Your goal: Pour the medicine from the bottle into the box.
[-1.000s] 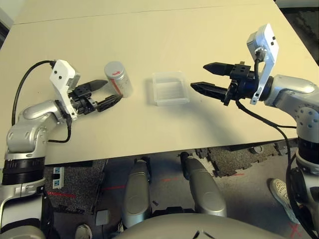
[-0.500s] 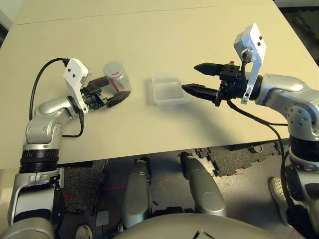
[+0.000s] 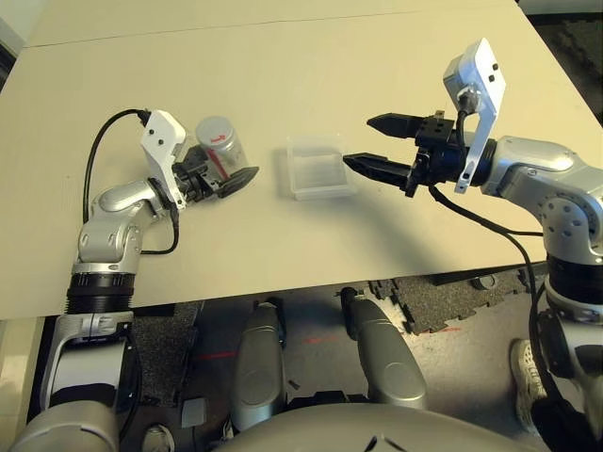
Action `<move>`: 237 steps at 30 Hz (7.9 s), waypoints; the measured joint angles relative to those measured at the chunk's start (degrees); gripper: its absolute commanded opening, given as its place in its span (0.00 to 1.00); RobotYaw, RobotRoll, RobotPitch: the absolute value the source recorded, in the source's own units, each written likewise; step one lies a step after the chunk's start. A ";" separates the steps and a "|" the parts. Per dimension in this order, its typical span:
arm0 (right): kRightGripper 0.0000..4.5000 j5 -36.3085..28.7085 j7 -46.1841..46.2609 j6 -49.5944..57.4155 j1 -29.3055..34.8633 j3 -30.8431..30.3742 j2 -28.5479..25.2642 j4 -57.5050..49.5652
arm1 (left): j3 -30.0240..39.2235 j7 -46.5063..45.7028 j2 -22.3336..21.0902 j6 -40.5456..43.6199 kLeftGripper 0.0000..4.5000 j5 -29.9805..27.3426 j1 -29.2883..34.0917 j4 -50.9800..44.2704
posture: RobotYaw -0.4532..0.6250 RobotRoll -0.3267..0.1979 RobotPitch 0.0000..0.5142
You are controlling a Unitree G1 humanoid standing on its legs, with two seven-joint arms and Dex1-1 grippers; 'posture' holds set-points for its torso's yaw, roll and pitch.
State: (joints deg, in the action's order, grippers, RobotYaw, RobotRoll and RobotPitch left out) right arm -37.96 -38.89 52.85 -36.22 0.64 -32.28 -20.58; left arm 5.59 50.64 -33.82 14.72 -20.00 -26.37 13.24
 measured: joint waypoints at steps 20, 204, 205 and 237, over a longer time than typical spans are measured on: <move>1.00 6.20 2.78 -3.93 -9.89 -5.03 6.95 5.58 | -2.87 3.53 1.82 1.14 0.61 -0.35 -11.52 0.29 | 0.42 0.62 0.44; 1.00 11.06 -2.35 -6.09 -17.96 -10.25 11.10 11.55 | -12.61 21.49 4.38 1.36 0.61 1.92 -20.07 1.03 | 0.42 0.62 0.43; 1.00 11.05 -2.35 -6.09 -17.83 -10.14 11.02 11.54 | -12.61 21.44 4.38 1.44 0.61 1.92 -20.07 1.03 | 0.42 0.62 0.43; 1.00 2.11 -2.89 2.30 -9.76 -3.41 1.83 0.72 | -11.56 21.43 3.68 -0.46 0.61 2.03 -20.07 3.94 | 0.40 0.62 0.43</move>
State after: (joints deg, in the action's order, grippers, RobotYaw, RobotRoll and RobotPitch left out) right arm -35.85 -41.77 55.16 -45.98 -2.77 -30.45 -19.86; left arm -5.97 72.07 -30.14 14.25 -17.97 -46.44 17.18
